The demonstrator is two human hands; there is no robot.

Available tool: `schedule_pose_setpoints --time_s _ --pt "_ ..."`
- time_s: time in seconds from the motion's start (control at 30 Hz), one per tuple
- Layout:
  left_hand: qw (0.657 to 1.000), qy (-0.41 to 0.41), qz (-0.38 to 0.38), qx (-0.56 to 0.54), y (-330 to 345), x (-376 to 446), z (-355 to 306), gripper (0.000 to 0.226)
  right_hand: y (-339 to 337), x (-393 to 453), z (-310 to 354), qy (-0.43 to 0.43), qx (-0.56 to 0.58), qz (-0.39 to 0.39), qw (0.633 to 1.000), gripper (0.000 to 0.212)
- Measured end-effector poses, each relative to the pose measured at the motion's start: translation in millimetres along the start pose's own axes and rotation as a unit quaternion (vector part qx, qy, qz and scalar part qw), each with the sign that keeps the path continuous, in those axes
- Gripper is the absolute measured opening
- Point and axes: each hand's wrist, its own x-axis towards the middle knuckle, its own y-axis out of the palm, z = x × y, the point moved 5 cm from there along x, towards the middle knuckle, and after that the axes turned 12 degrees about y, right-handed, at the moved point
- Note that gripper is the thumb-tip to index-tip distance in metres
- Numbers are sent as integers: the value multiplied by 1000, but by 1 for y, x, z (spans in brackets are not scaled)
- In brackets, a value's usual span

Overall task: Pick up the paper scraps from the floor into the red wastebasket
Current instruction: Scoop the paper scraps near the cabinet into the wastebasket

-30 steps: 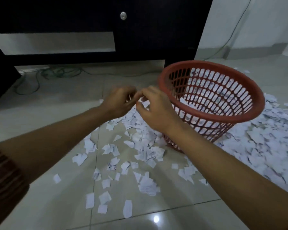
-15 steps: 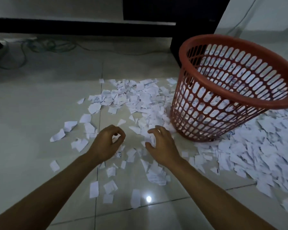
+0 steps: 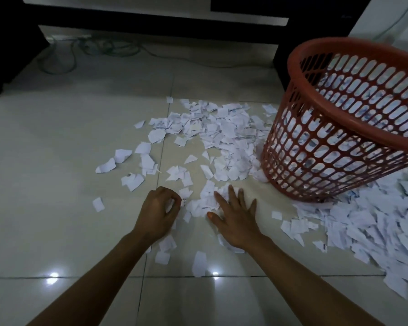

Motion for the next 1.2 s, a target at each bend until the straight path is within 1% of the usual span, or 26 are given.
schedule_pose_setpoints --time_s 0.07,0.13,0.2,0.23,0.3,0.33,0.4,0.47,0.57,0.7,0.77,0.8,0.87,0.97,1.0,1.07,1.13,1.2 --pt "1000 -9 -6 -3 7 -5 -5 9 -2 -6 6 -52 42 -9 998 67" --pt "999 -10 13 -42 20 -7 -14 8 -7 -18 4 -61 92 -72 991 75" --pt "996 -6 41 -76 33 -7 -24 12 -5 -31 -5 -24 108 -125 986 84" --pt "994 -10 53 -94 36 -5 -28 15 -2 -38 -10 1 108 -129 986 89" --pt "987 -37 64 -143 39 0 -32 20 10 -47 -15 35 86 -107 990 99" --pt "982 -55 61 -168 38 2 -34 22 15 -49 -14 37 62 -95 993 103" --pt "976 -79 40 -201 32 4 -34 24 20 -49 -9 27 22 -83 996 109" --pt "974 -86 5 -208 25 4 -32 25 20 -44 3 15 15 -78 997 111" --pt "974 -93 -63 -195 11 -2 -22 26 20 -30 26 -5 37 -74 997 113" --pt "971 -117 -145 -149 -9 -15 -8 27 13 -2 51 -23 51 -108 993 117" --pt "968 -134 -167 -131 -15 -23 1 27 13 10 58 -31 42 -108 993 112" --pt "967 -138 -173 -125 -17 -27 4 27 14 14 59 -36 29 -113 993 107" --pt "967 -140 -179 -114 -19 -35 10 26 16 16 62 -48 15 -144 988 89" --pt "967 -136 -188 -101 -19 -44 16 21 10 11 64 -81 35 -226 970 51" --pt "968 -131 -194 -91 -18 -45 16 17 8 10 64 -95 44 -244 964 43" --pt "970 -122 -203 -60 -16 -46 13 11 6 8 65 -124 59 -265 955 33" --pt "971 -121 -203 -34 -13 -45 6 24 5 10 63 -148 76 -271 948 27" --pt "974 -122 -189 -3 -9 -49 -2 47 3 14 58 -165 94 -256 948 24"
